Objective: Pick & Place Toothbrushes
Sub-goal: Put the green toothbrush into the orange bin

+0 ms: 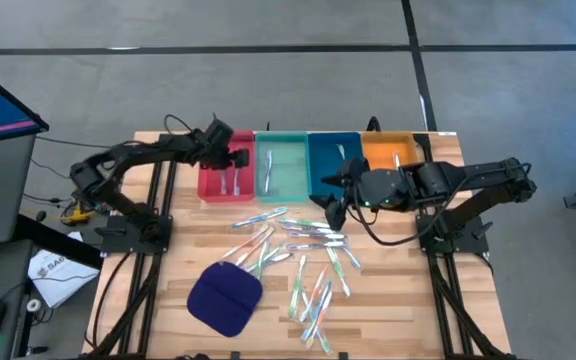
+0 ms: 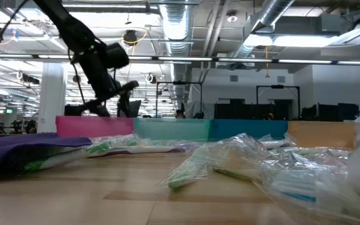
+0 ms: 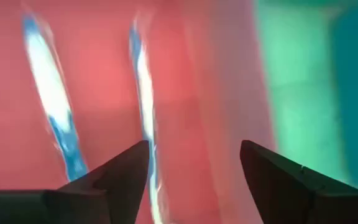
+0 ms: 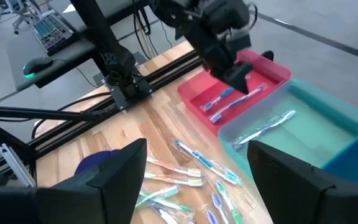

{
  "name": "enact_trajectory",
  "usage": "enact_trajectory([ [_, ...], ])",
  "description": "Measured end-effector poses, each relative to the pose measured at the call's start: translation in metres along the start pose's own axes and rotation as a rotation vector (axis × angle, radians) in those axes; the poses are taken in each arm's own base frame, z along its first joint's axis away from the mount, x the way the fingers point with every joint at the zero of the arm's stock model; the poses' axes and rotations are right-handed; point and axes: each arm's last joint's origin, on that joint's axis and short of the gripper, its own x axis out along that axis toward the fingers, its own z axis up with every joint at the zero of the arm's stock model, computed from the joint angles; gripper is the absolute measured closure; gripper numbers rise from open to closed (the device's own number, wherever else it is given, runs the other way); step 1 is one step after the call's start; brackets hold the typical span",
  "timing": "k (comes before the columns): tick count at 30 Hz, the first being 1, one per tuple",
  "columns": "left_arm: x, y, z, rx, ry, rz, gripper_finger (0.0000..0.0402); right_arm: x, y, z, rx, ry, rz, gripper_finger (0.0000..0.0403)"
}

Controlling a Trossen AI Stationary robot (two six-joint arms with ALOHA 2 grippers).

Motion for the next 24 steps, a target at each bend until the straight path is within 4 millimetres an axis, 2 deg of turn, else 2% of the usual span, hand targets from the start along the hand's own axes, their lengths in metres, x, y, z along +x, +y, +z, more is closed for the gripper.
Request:
enact_trajectory([
  [7,-0.042,-0.008,0.009,0.004,-0.135,-0.123,0.0154,0.0,0.002,0.003,-0.079,-0.031,0.02,0.0129],
  [15,-0.094,-0.025,0.007,-0.026,-0.291,-0.344,0.0174,-0.003,0.007,0.001,-0.157,-0.035,0.041,0.0129],
  [20,-0.117,-0.035,0.001,-0.089,-0.326,-0.472,0.0181,-0.004,0.009,0.0,-0.162,-0.032,0.051,0.0129],
  [24,-0.126,-0.048,-0.007,-0.075,-0.331,-0.577,0.0183,-0.007,0.013,-0.003,-0.17,-0.029,0.069,0.0129],
])
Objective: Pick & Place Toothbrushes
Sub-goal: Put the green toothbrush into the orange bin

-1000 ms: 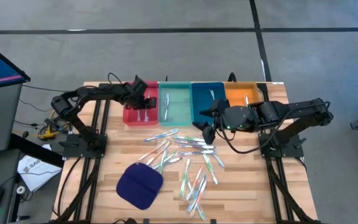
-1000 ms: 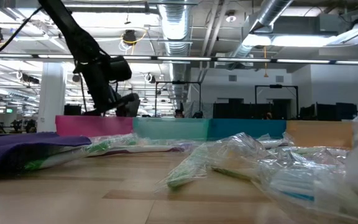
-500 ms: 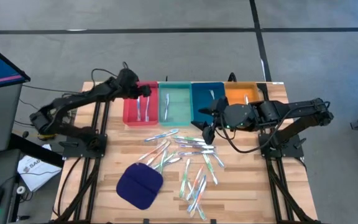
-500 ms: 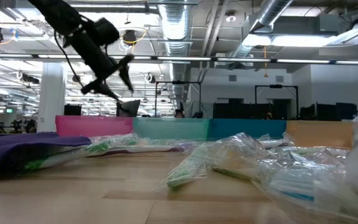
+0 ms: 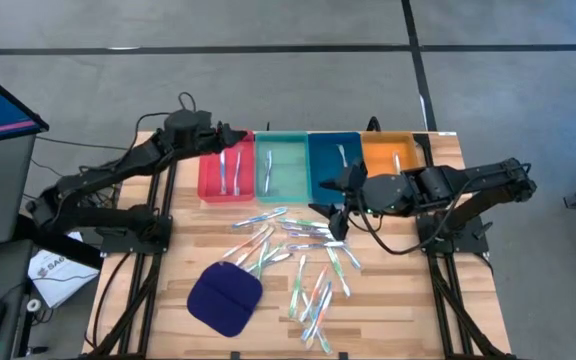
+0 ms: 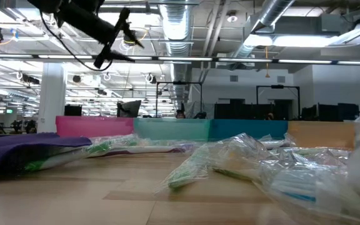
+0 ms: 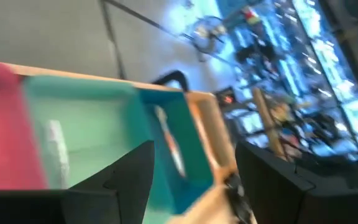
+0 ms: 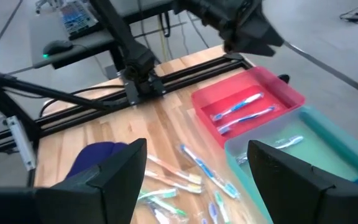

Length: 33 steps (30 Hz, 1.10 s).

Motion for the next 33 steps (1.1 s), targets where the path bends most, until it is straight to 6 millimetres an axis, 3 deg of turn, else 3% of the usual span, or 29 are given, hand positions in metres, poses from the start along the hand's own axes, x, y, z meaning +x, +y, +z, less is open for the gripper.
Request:
enact_trajectory([
  [18,-0.01,-0.051,-0.074,0.047,0.312,-0.246,0.0183,-0.018,0.028,-0.013,0.018,0.021,0.111,0.0129],
  [25,-0.026,-0.069,-0.109,0.046,0.419,-0.302,0.0183,-0.029,0.042,-0.02,0.022,0.037,0.17,0.0129],
  [33,-0.049,-0.084,-0.143,0.03,0.381,-0.299,0.0183,-0.041,0.055,-0.028,0.049,0.055,0.228,0.0129],
])
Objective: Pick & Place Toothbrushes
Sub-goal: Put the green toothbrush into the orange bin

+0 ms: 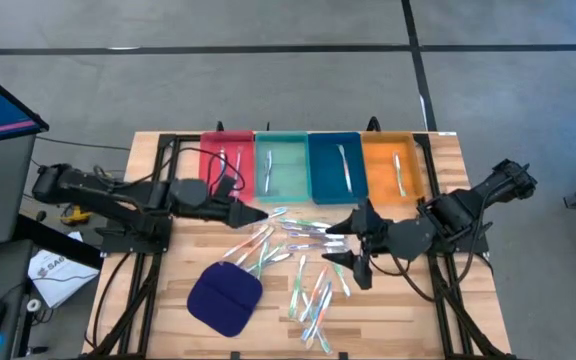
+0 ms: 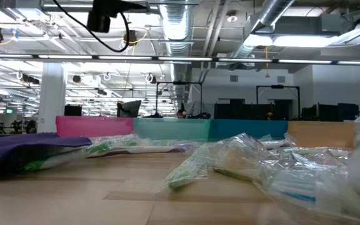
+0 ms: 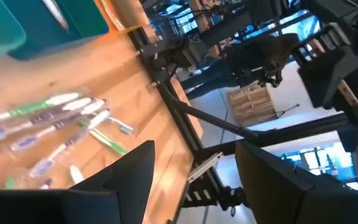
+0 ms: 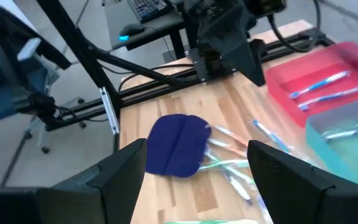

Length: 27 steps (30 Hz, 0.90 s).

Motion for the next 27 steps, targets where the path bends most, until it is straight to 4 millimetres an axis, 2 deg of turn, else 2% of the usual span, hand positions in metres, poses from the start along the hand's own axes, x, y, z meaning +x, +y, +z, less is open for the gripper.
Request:
enact_trajectory([
  [9,-0.006,-0.014,-0.022,-0.044,0.084,-0.08,0.0183,-0.001,0.003,0.0,0.036,-0.013,0.016,0.0129],
  [14,-0.007,-0.016,-0.027,-0.067,0.204,-0.126,0.0183,0.008,-0.001,0.007,0.087,-0.057,0.004,0.0129],
  [18,-0.007,-0.015,-0.029,-0.094,0.276,-0.133,0.0183,0.024,-0.004,0.013,0.168,-0.093,-0.01,0.0129],
  [22,-0.008,-0.003,-0.035,-0.12,0.381,-0.018,0.0183,0.042,0.0,0.012,0.195,-0.115,-0.008,0.0129],
  [27,-0.011,0.02,-0.046,-0.101,0.508,0.217,0.0183,0.065,0.007,0.003,0.237,-0.091,0.004,0.0129],
])
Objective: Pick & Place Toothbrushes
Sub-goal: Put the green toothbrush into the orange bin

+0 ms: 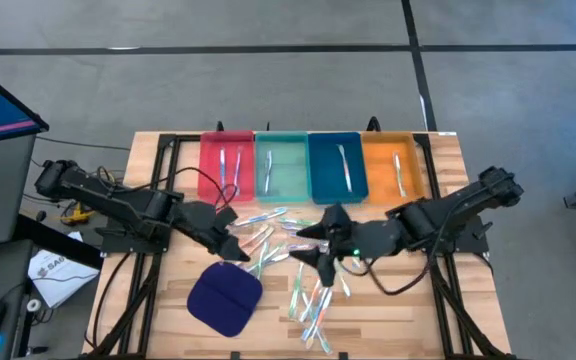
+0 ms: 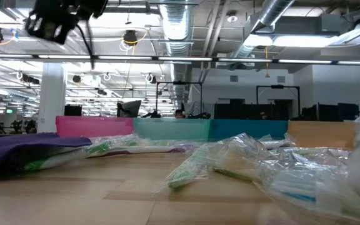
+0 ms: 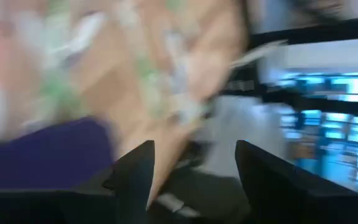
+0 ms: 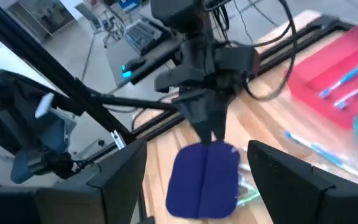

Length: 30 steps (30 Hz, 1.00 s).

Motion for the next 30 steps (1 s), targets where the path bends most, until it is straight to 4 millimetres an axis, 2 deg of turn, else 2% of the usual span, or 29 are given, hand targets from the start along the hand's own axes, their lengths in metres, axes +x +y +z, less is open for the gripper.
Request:
enact_trajectory([
  [4,0.01,0.018,0.003,-0.053,0.012,0.183,0.0183,0.011,0.003,-0.006,0.064,-0.004,0.008,0.0129],
  [9,0.039,0.029,0.006,-0.06,0.029,0.292,0.0183,0.021,0.008,-0.009,0.107,-0.026,0.036,0.0129],
  [14,0.073,0.051,0.014,-0.082,0.082,0.433,0.0183,0.021,0.009,-0.006,0.136,-0.035,0.068,0.0129],
  [18,0.091,0.067,0.02,-0.096,0.111,0.51,0.0183,0.021,0.01,-0.006,0.138,-0.036,0.069,0.0129],
  [23,0.098,0.071,0.024,-0.107,0.12,0.507,0.0183,0.02,0.01,-0.006,0.151,-0.037,0.071,0.0129],
  [30,0.104,0.057,0.03,-0.073,0.055,0.36,0.0183,0.02,0.01,-0.005,0.151,-0.039,0.073,0.0129],
])
